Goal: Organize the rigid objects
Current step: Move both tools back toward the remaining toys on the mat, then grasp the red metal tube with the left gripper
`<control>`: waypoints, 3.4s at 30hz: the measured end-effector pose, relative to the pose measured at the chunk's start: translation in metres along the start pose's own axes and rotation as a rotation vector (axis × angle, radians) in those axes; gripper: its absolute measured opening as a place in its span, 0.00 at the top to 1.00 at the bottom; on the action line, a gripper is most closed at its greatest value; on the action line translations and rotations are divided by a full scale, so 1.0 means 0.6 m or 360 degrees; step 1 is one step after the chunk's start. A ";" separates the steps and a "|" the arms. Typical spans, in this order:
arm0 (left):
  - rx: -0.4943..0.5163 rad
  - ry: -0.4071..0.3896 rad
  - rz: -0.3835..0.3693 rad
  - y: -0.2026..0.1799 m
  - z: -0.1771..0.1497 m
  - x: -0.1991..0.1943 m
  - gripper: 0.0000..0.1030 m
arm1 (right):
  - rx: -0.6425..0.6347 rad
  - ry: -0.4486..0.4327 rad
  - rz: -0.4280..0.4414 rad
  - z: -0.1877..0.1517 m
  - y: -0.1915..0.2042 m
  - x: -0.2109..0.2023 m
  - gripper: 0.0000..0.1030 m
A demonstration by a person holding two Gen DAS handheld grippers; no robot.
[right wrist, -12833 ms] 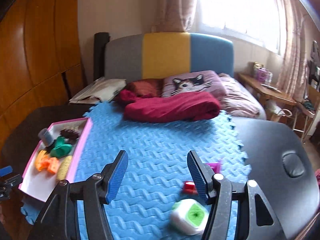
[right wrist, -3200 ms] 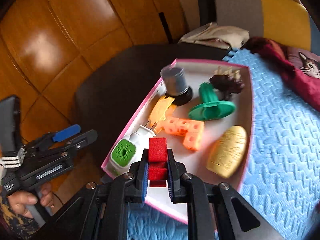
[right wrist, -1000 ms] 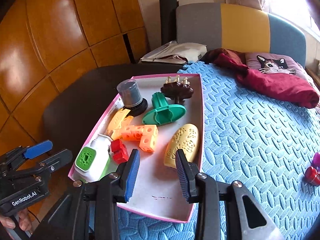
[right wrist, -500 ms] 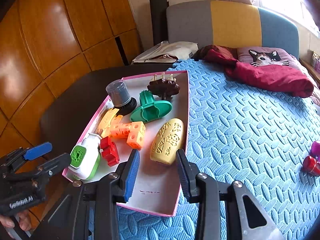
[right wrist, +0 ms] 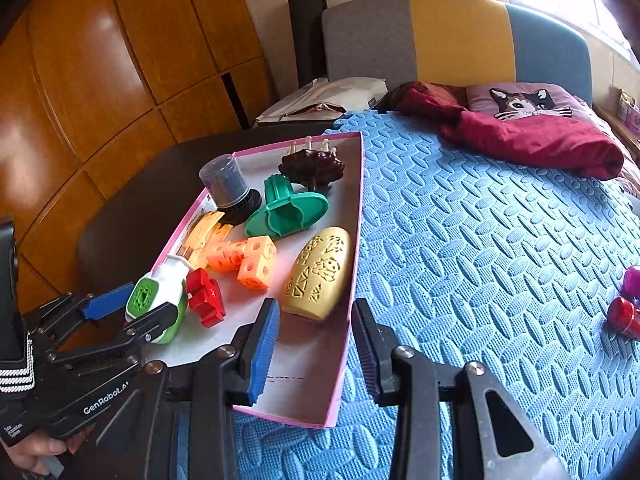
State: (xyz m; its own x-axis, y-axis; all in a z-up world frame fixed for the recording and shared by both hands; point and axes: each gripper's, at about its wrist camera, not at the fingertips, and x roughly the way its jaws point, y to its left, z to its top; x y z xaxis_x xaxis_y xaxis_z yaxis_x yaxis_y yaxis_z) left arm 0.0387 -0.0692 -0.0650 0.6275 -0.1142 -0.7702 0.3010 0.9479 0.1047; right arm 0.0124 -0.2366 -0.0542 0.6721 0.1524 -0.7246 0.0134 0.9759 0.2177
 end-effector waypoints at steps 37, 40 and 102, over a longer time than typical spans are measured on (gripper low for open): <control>-0.0011 -0.0136 -0.0231 -0.037 0.027 -0.091 0.33 | 0.0117 -0.0154 -0.0226 0.017 -0.117 -0.106 0.63; 0.0065 -0.0157 -0.0269 -0.059 0.033 -0.096 0.33 | 0.0166 -0.0202 -0.0274 0.028 -0.157 -0.135 0.63; 0.0526 0.0415 -0.0851 -0.649 0.130 0.058 0.17 | 0.1056 -0.0696 -0.0562 -0.019 -0.517 -0.302 0.57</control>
State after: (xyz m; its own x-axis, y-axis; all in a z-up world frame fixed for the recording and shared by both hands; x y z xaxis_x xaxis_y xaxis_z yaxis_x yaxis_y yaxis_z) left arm -0.0004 -0.4653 -0.0836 0.1500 -0.4273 -0.8916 0.7513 0.6354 -0.1781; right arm -0.1221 -0.5651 0.0018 0.7695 -0.3487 -0.5350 0.6121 0.6414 0.4624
